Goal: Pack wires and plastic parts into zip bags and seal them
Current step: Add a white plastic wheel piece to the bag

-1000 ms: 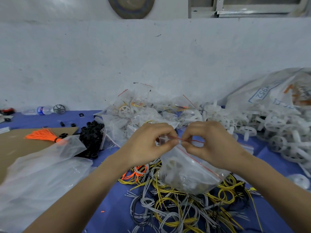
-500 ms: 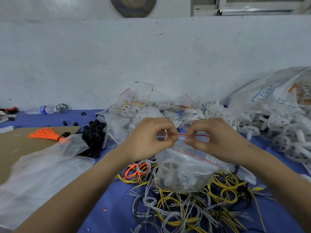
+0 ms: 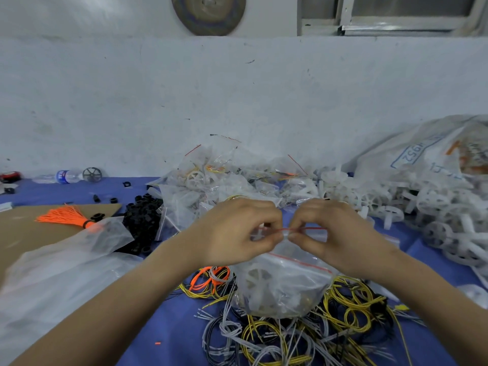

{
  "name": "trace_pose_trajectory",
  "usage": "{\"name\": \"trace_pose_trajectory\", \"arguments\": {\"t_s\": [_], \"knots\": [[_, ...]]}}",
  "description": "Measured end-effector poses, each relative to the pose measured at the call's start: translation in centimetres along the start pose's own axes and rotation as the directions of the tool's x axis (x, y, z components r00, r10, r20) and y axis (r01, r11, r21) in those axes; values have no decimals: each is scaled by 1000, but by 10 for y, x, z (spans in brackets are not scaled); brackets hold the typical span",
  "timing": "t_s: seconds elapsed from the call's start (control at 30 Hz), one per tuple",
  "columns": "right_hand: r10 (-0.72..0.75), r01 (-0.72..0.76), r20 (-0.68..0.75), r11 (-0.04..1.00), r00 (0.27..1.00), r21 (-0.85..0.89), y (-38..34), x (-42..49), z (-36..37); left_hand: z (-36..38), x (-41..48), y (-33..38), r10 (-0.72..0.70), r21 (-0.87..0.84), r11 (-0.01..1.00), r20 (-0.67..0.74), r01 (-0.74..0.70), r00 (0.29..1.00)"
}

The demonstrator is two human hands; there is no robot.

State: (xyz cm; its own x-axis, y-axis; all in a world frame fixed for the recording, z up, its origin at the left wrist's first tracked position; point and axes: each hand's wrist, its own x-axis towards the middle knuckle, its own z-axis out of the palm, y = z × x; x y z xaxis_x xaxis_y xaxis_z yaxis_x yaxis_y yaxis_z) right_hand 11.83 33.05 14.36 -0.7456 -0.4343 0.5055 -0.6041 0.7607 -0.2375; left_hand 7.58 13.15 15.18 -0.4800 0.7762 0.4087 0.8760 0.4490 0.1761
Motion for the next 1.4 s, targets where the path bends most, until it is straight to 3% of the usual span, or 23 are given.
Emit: {"name": "trace_pose_trajectory", "arguments": {"t_s": [0.33, 0.87, 0.97, 1.13, 1.3, 1.4], "knots": [[-79, 73, 99, 995, 992, 63, 4, -6, -3, 3, 0, 5, 42, 28, 999, 88, -45, 995], [-47, 43, 25, 987, 999, 156, 11, -20, 1, 7, 3, 11, 111, -25, 994, 85, -109, 990], [-15, 12, 26, 994, 1000, 108, 18, -23, 1, 3, -4, 4, 111, -81, 991, 31, -108, 993], [209, -217, 64, 881, 976, 420, 37, -35, -13, -8, -26, -22, -15, -72, 997, -181, 2, 983], [303, -249, -1, 787, 953, 565, 47, -47, -16, 2, -40, -35, -129, -244, 967, -208, 76, 970], [245, -256, 91, 817, 965, 518, 39, -46, -2, 9, -40, -31, -106, -245, 968, -205, 54, 973]]}}
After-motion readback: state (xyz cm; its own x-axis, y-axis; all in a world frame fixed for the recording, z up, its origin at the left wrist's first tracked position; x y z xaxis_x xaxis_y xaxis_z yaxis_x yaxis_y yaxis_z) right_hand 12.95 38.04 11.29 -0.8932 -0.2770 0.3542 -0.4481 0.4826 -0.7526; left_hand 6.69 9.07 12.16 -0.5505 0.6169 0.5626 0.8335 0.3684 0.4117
